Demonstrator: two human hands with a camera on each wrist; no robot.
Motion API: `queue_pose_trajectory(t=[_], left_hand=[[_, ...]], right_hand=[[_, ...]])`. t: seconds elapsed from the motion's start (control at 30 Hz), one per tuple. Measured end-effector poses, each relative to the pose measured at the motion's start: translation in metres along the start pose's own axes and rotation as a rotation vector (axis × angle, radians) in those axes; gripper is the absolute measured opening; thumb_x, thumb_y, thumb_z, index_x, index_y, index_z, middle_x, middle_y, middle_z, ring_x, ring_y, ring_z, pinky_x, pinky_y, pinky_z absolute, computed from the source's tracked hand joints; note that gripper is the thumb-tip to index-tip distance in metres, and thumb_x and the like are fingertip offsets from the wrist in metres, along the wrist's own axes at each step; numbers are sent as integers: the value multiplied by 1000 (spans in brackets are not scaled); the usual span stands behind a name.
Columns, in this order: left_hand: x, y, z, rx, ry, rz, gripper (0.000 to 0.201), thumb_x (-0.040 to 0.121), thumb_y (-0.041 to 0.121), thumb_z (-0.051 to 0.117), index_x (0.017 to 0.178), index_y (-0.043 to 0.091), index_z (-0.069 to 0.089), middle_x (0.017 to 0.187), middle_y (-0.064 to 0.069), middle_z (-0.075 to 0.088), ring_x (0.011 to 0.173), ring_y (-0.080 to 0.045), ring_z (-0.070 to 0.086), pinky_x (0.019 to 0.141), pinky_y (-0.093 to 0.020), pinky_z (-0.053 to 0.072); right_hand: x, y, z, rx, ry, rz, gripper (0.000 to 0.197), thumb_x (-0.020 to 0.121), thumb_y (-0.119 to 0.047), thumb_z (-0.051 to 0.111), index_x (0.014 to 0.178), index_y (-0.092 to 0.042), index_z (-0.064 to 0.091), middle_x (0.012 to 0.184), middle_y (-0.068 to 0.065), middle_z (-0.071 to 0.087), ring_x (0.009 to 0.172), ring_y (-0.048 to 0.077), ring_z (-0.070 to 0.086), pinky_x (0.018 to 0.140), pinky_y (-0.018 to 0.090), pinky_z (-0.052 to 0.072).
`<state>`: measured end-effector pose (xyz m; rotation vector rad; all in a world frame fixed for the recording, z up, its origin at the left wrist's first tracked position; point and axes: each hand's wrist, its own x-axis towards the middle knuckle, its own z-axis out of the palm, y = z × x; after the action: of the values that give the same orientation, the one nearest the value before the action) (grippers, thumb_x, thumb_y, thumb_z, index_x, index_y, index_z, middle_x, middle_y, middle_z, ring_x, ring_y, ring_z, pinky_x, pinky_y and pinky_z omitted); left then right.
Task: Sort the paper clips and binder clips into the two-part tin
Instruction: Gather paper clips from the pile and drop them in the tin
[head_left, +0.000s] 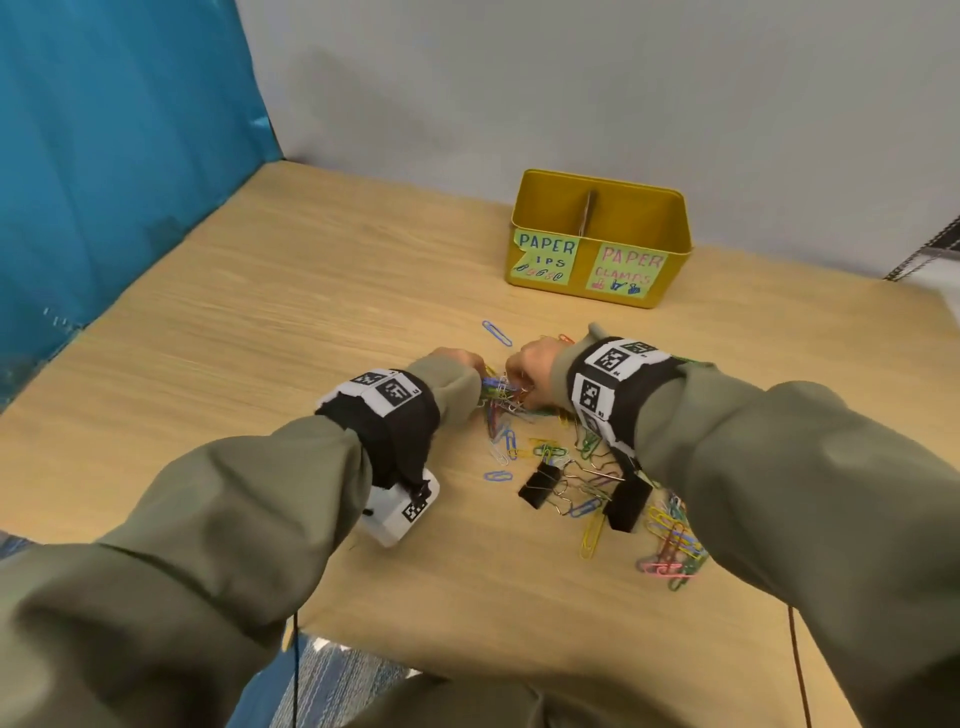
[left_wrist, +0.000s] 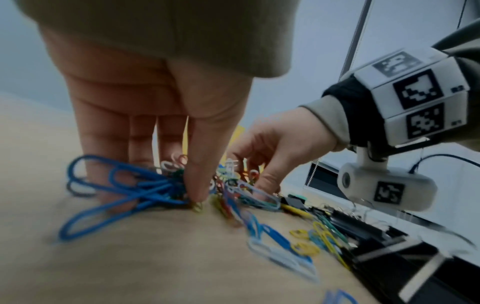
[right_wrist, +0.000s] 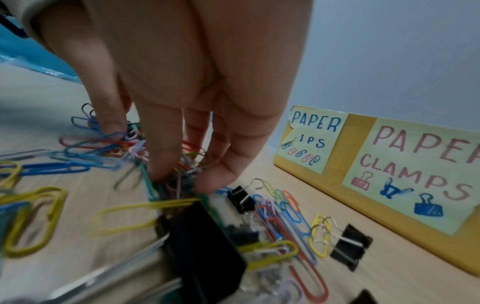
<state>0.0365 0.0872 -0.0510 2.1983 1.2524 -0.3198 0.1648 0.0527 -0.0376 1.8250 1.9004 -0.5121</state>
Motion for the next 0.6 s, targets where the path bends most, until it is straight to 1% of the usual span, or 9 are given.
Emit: queue_pose_trajectory(t=[0.07,0.13,0.2,0.27,0.33,0.4,0.47,0.53,0.6], left_hand=[[6,0,-5,42,-9,-10,39,89,5,53,128,8,57,132,-14,58,120,-29,55,99,-30,42],[9,-1,-11,54,0,-22,41,91,9,56,132,8,54,136,-9,56,119,-22,55,99,-28,41],[15,-3,-17,-54,17,-3,41,91,8,57,132,5,53,134,-10,57,107,-20,57,88,-26,43],[22,-3,-24,-293,14,31,43,88,4,61,130,0,52,119,-15,60,84,-23,59,68,-27,52],[27,3,-37,-531,4,79,40,87,-2,60,126,-4,51,96,-12,57,63,-17,54,45,-19,52],[33,16,-58,-637,43,136,29,87,-7,57,115,0,52,79,-6,53,60,-15,51,40,-15,51],[40,33,-87,-736,110,193,16,88,-10,53,92,6,52,73,-3,49,59,-14,50,38,-15,50],[50,52,-117,-809,185,233,25,90,-9,51,76,12,49,71,-3,47,52,-11,55,39,-16,51],[67,67,-137,-822,304,245,9,89,0,56,86,9,58,79,-7,56,57,-11,67,56,-25,60]], right_hand=[[-1,6,-3,85,2,38,35,88,-20,61,121,-11,57,122,9,60,109,27,57,93,36,46],[-1,17,-1,338,13,91,34,86,-17,65,119,-9,60,102,6,64,82,23,61,71,27,53],[-1,31,0,693,52,144,32,84,-10,68,115,-5,63,76,1,58,52,15,56,46,20,50],[-4,44,-4,964,122,136,28,83,-4,67,111,-1,63,71,2,56,35,6,55,37,14,47],[-10,54,-16,1183,174,83,21,84,3,64,104,-2,63,75,6,58,33,4,56,37,10,48],[-14,62,-37,1364,260,28,17,84,8,60,98,0,63,74,7,60,38,6,58,40,11,51],[-14,72,-64,1478,381,-22,16,86,10,56,85,-5,62,58,1,64,36,4,57,41,12,52],[-7,82,-91,1547,519,-37,22,87,10,56,75,-8,57,43,-4,63,34,2,57,39,13,51],[4,92,-113,1601,651,3,24,86,11,56,72,-9,54,49,-3,63,35,3,58,37,14,49]])
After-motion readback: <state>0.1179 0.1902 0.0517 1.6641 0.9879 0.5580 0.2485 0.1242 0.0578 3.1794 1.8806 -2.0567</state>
